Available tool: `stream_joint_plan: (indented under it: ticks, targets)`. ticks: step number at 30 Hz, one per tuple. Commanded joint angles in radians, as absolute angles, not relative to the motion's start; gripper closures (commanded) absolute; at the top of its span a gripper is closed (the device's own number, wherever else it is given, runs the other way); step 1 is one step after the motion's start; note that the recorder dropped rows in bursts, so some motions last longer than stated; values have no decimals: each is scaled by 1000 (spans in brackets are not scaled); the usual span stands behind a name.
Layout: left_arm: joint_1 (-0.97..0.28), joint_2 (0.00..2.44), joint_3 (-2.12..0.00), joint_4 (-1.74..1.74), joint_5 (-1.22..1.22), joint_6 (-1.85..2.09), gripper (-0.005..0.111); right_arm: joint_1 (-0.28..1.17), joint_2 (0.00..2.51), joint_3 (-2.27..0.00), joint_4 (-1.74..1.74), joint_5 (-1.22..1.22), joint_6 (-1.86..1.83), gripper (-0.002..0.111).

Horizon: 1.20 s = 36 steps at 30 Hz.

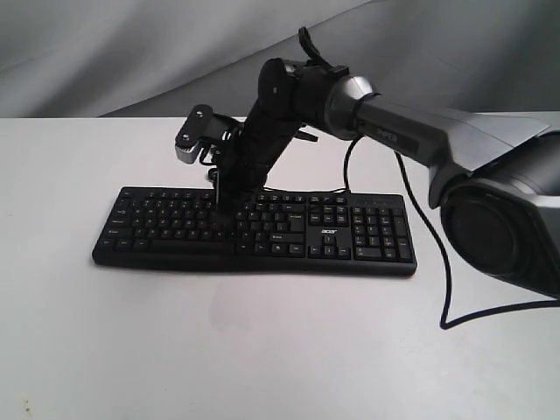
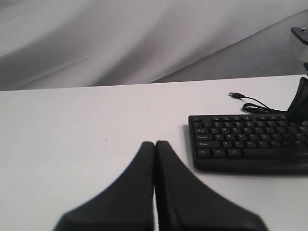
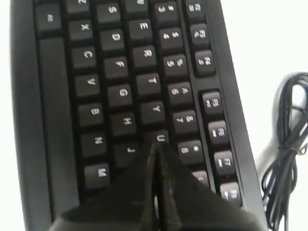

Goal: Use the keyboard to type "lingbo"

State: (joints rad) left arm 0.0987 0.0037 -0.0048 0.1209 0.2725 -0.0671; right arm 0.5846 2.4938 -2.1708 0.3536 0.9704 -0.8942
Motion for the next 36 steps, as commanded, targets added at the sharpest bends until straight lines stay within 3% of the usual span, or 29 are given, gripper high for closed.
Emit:
stream_joint_plan:
  ticks: [1,36]
  targets:
    - [100,0,0,117,265,-69,106,549,2482,-2171,359,1007,-893,108]
    - [100,0,0,117,265,-69,106,526,2519,-2128,418,982,-919,108]
